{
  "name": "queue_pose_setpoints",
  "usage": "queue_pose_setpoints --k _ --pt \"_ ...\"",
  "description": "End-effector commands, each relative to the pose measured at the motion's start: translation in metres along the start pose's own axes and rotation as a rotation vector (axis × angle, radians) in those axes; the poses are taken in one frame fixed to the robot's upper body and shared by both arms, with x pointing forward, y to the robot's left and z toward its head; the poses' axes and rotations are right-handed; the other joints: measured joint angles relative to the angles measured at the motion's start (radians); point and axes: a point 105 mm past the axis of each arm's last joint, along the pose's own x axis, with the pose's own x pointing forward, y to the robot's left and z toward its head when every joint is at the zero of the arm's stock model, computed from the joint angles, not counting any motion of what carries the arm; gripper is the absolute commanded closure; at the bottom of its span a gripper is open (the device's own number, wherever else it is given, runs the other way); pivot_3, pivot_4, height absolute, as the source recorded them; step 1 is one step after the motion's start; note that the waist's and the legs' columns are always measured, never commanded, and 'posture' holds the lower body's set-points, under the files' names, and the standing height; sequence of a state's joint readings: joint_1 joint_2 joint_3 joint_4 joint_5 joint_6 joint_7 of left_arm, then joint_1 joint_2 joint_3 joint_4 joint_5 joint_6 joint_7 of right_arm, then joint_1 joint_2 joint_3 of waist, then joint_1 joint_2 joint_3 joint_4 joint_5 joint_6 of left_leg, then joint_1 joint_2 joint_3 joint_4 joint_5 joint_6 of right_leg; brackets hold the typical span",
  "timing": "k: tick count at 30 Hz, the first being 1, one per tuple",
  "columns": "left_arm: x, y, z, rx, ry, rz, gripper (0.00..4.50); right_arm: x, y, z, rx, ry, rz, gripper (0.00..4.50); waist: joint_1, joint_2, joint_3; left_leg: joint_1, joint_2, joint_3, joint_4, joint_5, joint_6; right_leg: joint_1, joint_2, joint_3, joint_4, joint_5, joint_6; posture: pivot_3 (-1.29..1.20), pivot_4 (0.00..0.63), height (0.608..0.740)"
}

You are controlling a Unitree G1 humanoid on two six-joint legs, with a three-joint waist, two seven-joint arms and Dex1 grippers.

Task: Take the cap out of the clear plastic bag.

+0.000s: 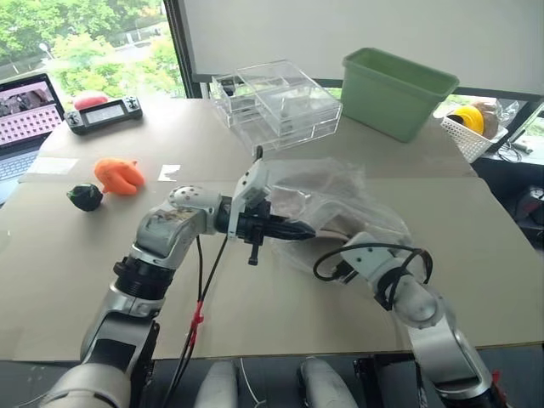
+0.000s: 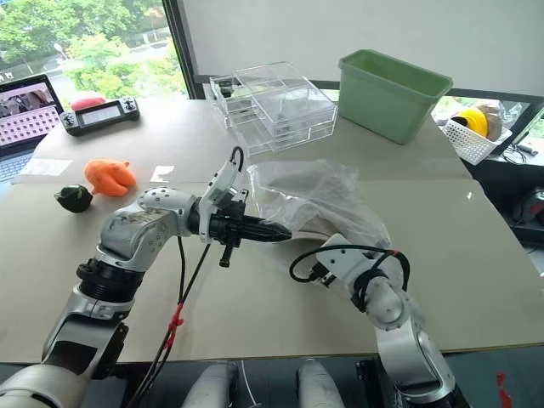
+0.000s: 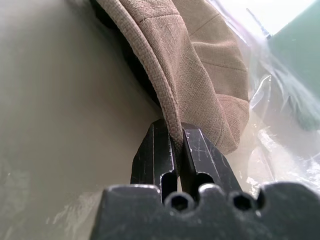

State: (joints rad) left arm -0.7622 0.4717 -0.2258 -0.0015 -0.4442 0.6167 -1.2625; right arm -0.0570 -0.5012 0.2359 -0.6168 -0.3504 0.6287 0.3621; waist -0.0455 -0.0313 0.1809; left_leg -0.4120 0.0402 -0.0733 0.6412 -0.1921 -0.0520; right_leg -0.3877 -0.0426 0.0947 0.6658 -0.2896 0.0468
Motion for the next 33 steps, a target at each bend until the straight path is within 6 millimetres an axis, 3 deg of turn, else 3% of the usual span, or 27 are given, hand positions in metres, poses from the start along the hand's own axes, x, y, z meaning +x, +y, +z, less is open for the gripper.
queue_pose_setpoints --k 1,7,10,15,19,20,24,28,30,33 --pt "-0.006 0.022 -0.010 0.074 0.091 0.124 4.50 -0.006 0.008 0.014 -0.008 -0.080 0.069 4.46 0.000 0.000 0.000 0.000 0.000 0.000 0.000 0.000 0.000 0.000 0.000 0.000 0.000 0.000 0.000 0.00 0.150 0.735" --pt "-0.001 0.033 -0.025 0.128 0.163 0.171 4.50 -0.021 0.005 0.056 0.052 -0.245 0.120 4.46 0.001 0.000 0.000 -0.002 0.000 0.000 0.000 0.000 0.000 -0.001 0.000 0.000 0.000 0.000 -0.001 0.00 0.150 0.735" --pt "0.002 0.032 -0.028 0.128 0.162 0.164 4.50 -0.024 -0.001 0.066 0.072 -0.273 0.118 4.46 0.001 0.000 0.000 -0.002 0.000 0.000 0.000 0.000 0.000 -0.001 0.000 0.000 0.000 0.002 -0.003 0.00 0.150 0.735" --pt "0.005 0.030 -0.026 0.130 0.149 0.148 4.50 -0.027 -0.007 0.053 0.069 -0.200 0.111 4.46 0.003 0.000 0.000 -0.002 0.000 0.000 0.000 0.000 0.000 -0.001 0.000 0.000 0.000 0.001 -0.002 0.00 0.150 0.735" --pt "0.005 0.031 -0.026 0.129 0.151 0.155 4.50 -0.028 -0.032 0.025 0.090 -0.047 0.003 4.46 0.003 0.000 0.000 -0.003 0.000 0.000 0.000 0.000 0.000 -0.001 0.000 0.000 -0.001 0.001 -0.003 0.00 0.150 0.735" --pt "0.005 0.032 -0.026 0.128 0.150 0.157 4.50 -0.027 -0.036 0.024 0.173 -0.039 -0.025 4.46 0.004 0.000 0.000 -0.003 0.000 0.000 0.000 0.000 0.000 -0.001 0.000 0.000 0.000 0.002 -0.002 0.00 0.150 0.735" --pt "0.006 0.032 -0.026 0.124 0.150 0.158 4.50 -0.023 -0.036 0.033 0.343 -0.061 -0.054 4.46 0.002 0.000 0.000 -0.002 0.000 0.000 0.000 0.000 0.000 -0.001 0.000 0.000 0.001 0.001 -0.002 0.00 0.150 0.735" --pt "0.005 0.031 -0.026 0.121 0.150 0.161 4.50 -0.023 -0.021 0.051 0.449 -0.110 0.043 4.46 0.002 0.000 0.000 -0.002 0.000 0.000 0.000 0.000 0.000 -0.001 0.000 0.000 0.000 0.002 -0.003 0.00 0.150 0.735" --pt "0.005 0.031 -0.026 0.121 0.151 0.161 4.50 -0.026 -0.023 0.064 0.498 -0.170 0.068 4.46 0.002 0.000 0.000 -0.002 0.000 0.000 0.000 0.000 0.000 -0.001 0.000 -0.001 0.000 0.002 -0.003 0.00 0.150 0.735" --pt "0.004 0.031 -0.026 0.122 0.153 0.165 4.50 -0.027 -0.041 0.061 0.538 -0.163 0.006 4.46 0.001 0.001 0.000 -0.002 0.000 0.000 0.000 0.000 0.000 -0.001 0.000 0.000 0.001 0.002 -0.003 0.00 0.150 0.735"
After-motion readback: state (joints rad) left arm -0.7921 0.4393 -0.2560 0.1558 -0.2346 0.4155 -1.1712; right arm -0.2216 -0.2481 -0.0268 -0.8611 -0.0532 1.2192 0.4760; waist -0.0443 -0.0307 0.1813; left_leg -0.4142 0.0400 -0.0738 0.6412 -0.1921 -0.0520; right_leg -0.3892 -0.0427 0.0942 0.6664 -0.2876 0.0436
